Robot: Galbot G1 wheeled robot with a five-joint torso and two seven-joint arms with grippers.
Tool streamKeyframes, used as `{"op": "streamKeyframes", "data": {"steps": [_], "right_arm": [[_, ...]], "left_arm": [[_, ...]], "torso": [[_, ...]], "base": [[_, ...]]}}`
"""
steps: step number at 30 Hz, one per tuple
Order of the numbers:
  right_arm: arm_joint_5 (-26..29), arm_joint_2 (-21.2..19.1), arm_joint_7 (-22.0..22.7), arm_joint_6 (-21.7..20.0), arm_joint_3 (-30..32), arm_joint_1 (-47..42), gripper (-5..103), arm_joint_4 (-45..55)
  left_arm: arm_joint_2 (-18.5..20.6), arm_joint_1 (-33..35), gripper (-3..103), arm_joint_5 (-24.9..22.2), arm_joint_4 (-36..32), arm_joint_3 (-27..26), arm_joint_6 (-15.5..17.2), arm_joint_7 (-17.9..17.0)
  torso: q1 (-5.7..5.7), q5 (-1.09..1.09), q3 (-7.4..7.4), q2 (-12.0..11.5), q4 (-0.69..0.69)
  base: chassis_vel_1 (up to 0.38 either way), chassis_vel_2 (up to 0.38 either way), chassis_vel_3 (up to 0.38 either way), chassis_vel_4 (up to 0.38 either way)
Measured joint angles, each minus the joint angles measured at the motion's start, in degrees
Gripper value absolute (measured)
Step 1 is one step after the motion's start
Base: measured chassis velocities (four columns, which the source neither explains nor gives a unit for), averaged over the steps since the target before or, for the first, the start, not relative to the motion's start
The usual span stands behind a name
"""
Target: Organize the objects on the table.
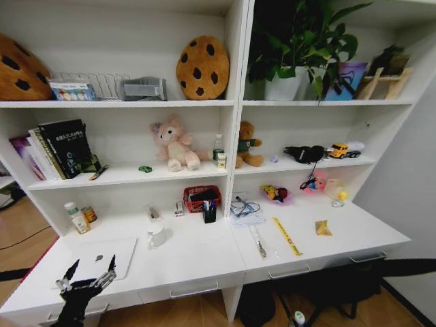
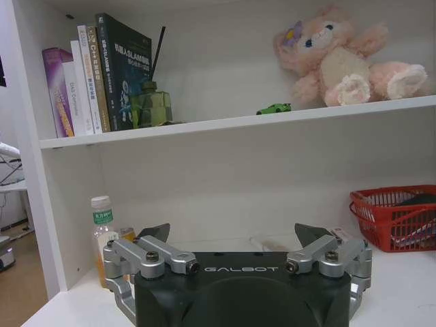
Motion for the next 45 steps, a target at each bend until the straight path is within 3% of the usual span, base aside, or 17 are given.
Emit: {"op": "streamKeyframes", "data": {"steps": [2,9,28,31,34,39,40,42,43,45], "right_arm": [[-2.85,0.3,-0.07,2.36,-0.61,5.06,23,-5.01],[-4.46,0.72,-0.86,5.4,-2.35,15.1,23,-16.66],[-7.23,2.96,-0.25,7.34,-4.97,27.78,20,-30.06],[-8.57,3.58,0.24,7.34,-5.3,29.22,32,-31.9],[-8.62,3.77,0.28,7.34,-5.44,29.94,38,-32.98],[-8.68,4.41,0.33,7.31,-5.8,32.04,60,-35.21],[-8.68,4.41,0.33,7.31,-5.8,32.04,60,-35.21],[-8.6,4.74,0.35,7.26,-5.87,31.77,76,-34.72],[-8.6,4.74,0.35,7.26,-5.87,31.77,76,-34.72],[-7.93,4.77,0.37,7.17,-5.66,29.82,86,-32.6]], "left_arm": [[0.0,0.0,100,0.0,0.0,0.0,0.0,0.0],[0.0,0.0,100,0.0,0.0,0.0,0.0,0.0],[0.0,0.0,100,0.0,0.0,0.0,0.0,0.0],[0.0,0.0,100,0.0,0.0,0.0,0.0,0.0],[0.0,0.0,100,0.0,0.0,0.0,0.0,-0.01],[0.0,0.0,100,0.0,0.0,0.0,0.0,0.0],[0.0,0.0,100,0.0,0.0,0.0,0.0,0.0],[0.0,0.0,100,0.0,0.0,0.0,0.0,0.0],[0.0,0.0,100,0.0,0.0,0.0,0.0,0.0],[0.0,0.0,100,0.0,0.0,0.0,0.0,0.0]], "torso": [[0.0,0.01,0.0,0.0,-0.01],[0.0,0.0,0.0,0.0,0.0],[0.0,0.01,0.0,0.0,-0.01],[0.0,0.0,0.0,0.0,-0.01],[0.0,0.0,0.0,0.0,-0.02],[0.0,0.0,0.0,0.0,-0.02],[0.0,0.0,0.0,0.0,-0.02],[0.0,0.0,0.0,0.0,-0.01],[0.0,0.0,0.0,0.0,-0.01],[0.0,0.0,0.0,0.0,-0.01]], "base": [[0.0,0.0,0.0,0.0],[0.0,0.0,0.0,0.0],[0.0,0.0,0.0,0.0],[0.0,0.0,0.0,0.0],[0.0,0.0,0.0,0.0],[0.0,0.0,0.0,0.0],[0.0,0.0,0.0,0.0],[0.0,0.0,0.0,0.0],[0.0,0.0,0.0,0.0],[0.0,0.0,0.0,0.0]]}}
